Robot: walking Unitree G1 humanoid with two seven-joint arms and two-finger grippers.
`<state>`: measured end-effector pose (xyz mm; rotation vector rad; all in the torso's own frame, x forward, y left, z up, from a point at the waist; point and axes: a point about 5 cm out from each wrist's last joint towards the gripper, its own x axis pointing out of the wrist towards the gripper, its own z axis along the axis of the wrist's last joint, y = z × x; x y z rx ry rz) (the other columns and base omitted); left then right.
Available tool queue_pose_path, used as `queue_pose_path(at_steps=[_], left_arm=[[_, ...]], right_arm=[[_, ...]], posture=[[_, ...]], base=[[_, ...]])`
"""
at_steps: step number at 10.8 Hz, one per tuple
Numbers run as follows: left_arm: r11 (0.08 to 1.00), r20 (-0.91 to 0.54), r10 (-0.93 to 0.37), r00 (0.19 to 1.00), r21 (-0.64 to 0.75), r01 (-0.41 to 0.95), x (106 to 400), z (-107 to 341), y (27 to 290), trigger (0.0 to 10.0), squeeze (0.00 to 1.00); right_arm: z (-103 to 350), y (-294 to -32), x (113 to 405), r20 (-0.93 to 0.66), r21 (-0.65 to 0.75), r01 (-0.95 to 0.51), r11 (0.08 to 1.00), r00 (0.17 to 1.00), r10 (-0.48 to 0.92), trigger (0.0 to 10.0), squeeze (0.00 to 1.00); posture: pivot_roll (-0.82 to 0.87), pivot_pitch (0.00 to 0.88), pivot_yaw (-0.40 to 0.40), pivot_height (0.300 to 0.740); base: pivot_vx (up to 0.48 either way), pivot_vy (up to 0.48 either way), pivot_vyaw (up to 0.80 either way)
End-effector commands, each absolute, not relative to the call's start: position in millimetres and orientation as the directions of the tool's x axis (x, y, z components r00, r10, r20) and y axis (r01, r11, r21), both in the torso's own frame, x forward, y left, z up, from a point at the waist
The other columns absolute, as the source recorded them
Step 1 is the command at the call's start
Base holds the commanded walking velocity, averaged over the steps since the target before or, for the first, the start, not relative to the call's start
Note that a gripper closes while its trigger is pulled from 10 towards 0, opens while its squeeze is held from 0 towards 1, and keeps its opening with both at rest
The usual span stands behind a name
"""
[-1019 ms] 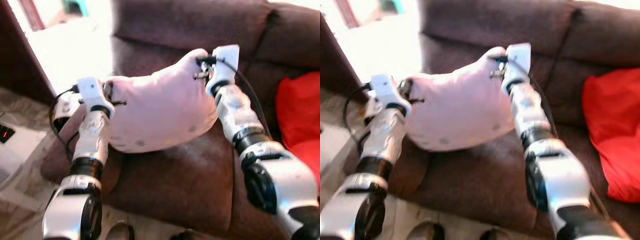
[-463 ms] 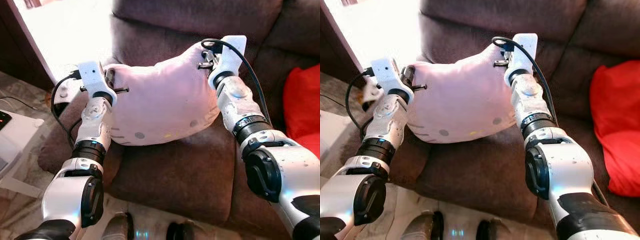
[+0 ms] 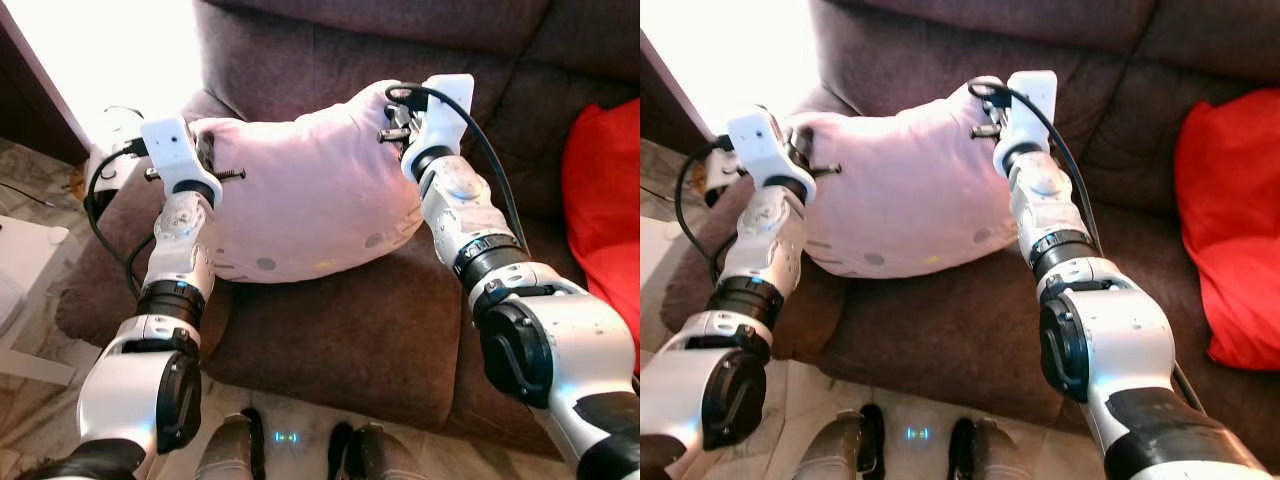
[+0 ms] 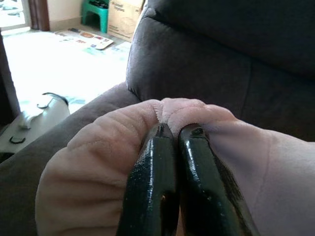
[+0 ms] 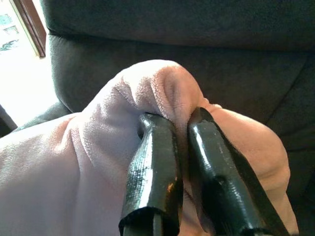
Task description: Move the pillow to the sofa from floor
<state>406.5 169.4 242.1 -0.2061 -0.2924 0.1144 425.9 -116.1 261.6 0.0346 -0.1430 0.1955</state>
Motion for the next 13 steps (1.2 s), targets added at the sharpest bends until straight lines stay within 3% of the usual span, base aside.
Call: queue_pose_path(at_steps=[1, 4, 7, 9, 13], left_arm=[[0.969, 0.212, 0.186, 0.959, -0.203, -0.144, 408.8, 232.1, 174.2, 10.0, 0.0], [0.931, 0.09, 0.302, 0.949, -0.244, -0.273, 406.5, 213.1, 181.0, 10.0, 0.0], [0.972, 0.257, 0.139, 0.956, -0.218, -0.083, 396.9, 255.7, 157.0, 10.0, 0.0], [0.981, 0.365, -0.045, 0.93, -0.159, 0.11, 381.9, 305.2, 129.8, 10.0, 0.0], [0.945, 0.273, -0.219, 0.937, -0.179, 0.273, 350.8, 324.4, 113.3, 10.0, 0.0]], right_arm=[[257.1, -101.3, 425.0, 0.112, 0.001, -0.244, 0.97, 0.964, 0.242, 10.0, 0.0], [238.8, -84.4, 420.2, 0.083, 0.017, -0.309, 0.951, 0.948, 0.307, 10.0, 0.0], [271.7, -60.4, 419.5, 0.175, 0.033, -0.387, 0.921, 0.91, 0.376, 10.0, 0.0], [282.2, -61.4, 420.2, 0.209, 0.05, -0.372, 0.927, 0.911, 0.355, 10.0, 0.0], [286.1, -62.4, 421.4, 0.199, 0.053, -0.347, 0.936, 0.922, 0.331, 10.0, 0.0]], posture=[[0.2, 0.376, -0.105, 0.704], [0.21, 0.383, -0.1, 0.704], [0.23, 0.366, -0.099, 0.704], [0.25, 0.334, -0.094, 0.704], [0.28, 0.29, -0.098, 0.704]], base=[[0.0, 0.0, 0.0], [0.0, 0.0, 0.0], [0.0, 0.0, 0.0], [0.0, 0.0, 0.0], [0.0, 0.0, 0.0]])
